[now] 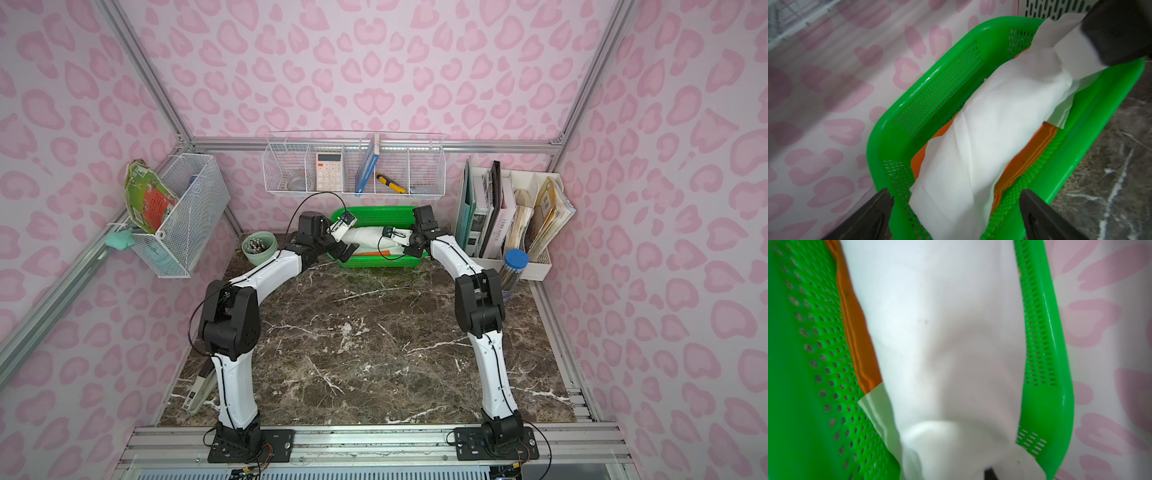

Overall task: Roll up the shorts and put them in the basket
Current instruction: Place the shorts in the bin.

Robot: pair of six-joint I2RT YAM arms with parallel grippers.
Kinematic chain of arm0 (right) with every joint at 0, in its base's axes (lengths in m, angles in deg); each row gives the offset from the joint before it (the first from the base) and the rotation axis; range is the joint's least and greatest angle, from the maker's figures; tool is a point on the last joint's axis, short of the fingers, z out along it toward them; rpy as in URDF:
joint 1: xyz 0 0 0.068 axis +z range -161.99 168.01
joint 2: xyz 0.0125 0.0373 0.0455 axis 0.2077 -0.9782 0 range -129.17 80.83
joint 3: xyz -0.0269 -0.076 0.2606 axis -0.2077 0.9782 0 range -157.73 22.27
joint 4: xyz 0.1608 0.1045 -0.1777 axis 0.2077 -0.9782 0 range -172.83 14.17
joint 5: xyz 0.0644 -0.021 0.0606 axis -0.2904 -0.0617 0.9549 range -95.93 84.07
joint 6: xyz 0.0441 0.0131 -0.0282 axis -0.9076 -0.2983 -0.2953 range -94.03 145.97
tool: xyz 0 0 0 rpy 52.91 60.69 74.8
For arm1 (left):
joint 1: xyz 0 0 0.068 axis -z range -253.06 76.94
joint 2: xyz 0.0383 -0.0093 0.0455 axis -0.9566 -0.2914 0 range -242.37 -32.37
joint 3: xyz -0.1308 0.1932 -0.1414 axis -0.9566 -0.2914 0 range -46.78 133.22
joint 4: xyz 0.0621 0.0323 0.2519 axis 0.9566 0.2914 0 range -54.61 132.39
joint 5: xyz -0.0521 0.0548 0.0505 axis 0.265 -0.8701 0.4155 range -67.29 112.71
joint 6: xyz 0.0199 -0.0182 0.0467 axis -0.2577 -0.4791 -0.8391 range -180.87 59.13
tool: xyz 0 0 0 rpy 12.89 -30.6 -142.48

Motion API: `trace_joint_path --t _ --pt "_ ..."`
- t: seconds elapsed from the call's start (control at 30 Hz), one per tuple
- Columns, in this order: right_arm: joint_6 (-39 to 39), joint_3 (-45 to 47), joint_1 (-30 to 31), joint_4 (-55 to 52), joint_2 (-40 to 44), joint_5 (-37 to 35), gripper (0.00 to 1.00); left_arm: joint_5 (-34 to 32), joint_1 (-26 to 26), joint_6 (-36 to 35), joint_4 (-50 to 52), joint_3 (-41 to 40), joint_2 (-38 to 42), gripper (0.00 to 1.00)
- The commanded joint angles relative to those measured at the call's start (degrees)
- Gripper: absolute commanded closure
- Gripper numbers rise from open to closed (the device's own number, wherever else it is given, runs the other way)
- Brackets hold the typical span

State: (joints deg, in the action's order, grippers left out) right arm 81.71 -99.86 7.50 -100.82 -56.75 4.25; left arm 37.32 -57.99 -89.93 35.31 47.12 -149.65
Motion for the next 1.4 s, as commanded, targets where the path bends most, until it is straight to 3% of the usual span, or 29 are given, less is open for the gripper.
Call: trace_joint_path --t 0.0,0.2,0.37,0.4,0.43,0.47,0.7,0.93,1.37 --pt "-2.43 -2.64 -0.11 -5.74 -1.91 -0.08 0.81 5.39 -0.03 6.73 -0.08 -1.35 2.95 0.00" --pt "-3.60 -2.77 -0.56 -5.41 -1.83 3.05 0.72 8.21 -0.81 15.80 -10.14 -0.25 0.75 0.05" --pt "-4.20 -1.32 -1.05 -4.61 -0.21 5.86 0.58 7.97 -1.05 18.28 -6.92 6.30 -6.97 0.40" --pt "-3.98 -0.66 -1.26 -4.47 0.23 6.11 0.51 7.90 -1.10 18.57 -6.85 7.09 -8.23 0.47" --pt "-3.90 0.11 -1.40 -4.02 0.76 6.46 0.16 7.98 -1.10 18.85 -6.86 7.63 -9.30 0.50" --pt "-3.84 0.92 -1.54 -3.70 1.32 6.78 0.00 7.93 -1.14 19.12 -6.94 8.05 -10.10 0.50" --pt "-3.75 7.84 -1.93 0.77 6.11 8.46 0.00 7.65 -1.27 19.05 -4.96 9.96 -13.82 0.51" --pt "-2.84 7.70 -1.99 -0.53 8.07 9.63 0.01 7.55 -1.36 18.95 -2.26 12.71 -16.44 0.50" --pt "-1.73 6.82 -2.99 -8.48 16.16 19.96 0.01 7.07 -1.36 19.72 -0.06 15.34 -17.62 0.49"
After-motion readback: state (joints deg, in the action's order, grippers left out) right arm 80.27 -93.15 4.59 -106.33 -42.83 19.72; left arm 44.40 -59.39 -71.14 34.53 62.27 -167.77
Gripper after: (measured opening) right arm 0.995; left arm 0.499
